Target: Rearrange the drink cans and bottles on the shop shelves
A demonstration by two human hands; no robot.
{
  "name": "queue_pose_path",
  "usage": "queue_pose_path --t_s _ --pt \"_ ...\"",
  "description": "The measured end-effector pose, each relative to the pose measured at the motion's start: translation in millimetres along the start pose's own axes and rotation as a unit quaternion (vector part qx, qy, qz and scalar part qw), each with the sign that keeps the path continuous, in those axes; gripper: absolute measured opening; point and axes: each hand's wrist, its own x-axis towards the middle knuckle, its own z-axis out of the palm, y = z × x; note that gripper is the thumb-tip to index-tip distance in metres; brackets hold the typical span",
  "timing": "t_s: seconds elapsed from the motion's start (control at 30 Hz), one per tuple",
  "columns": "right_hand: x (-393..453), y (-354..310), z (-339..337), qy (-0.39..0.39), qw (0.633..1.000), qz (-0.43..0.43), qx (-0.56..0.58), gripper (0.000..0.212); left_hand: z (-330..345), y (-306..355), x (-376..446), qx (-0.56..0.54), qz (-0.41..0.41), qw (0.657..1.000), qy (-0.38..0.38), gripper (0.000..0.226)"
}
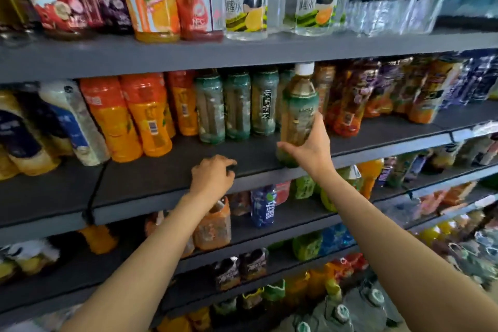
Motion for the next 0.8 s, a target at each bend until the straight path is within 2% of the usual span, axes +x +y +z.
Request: queue_pose_path --t_s 0.1,0.23,0.33,0.47,0.53,0.6,0.67,0.8 --pt "29 16 7 -0.018 1.000 0.008 0.004 0.084 7 19 3 0.038 -0.045 0.998 -0.009 0.038" --pt "56 34 6 -0.049 0.998 0.042 -0.002 0.080 12 54 14 0.031 -0.133 0.989 -0.049 0.040" --pt "51 62 2 -0.125 0.990 0.052 0.044 0.082 16 64 19 0.027 -0.166 0.984 -0.055 0.041" --pt "56 79 -5 -0.212 0.968 0.080 0.109 0.073 17 62 23 0.018 -0.177 0.983 -0.035 0.039" --pt "61 79 -1 -0.190 0.972 0.098 0.102 0.076 17 64 23 0.014 -0.187 0.982 -0.032 0.038" --pt "60 75 9 -0.146 0.984 0.094 0.039 0.082 19 65 23 0.021 -0.188 0.981 -0.028 0.038" --pt "57 69 17 -0.112 0.989 0.096 -0.017 0.081 19 64 22 0.027 -0.186 0.982 -0.025 0.038" --pt "58 58 27 -0.049 0.988 0.139 -0.045 0.076 20 63 25 0.027 -0.188 0.981 -0.024 0.037"
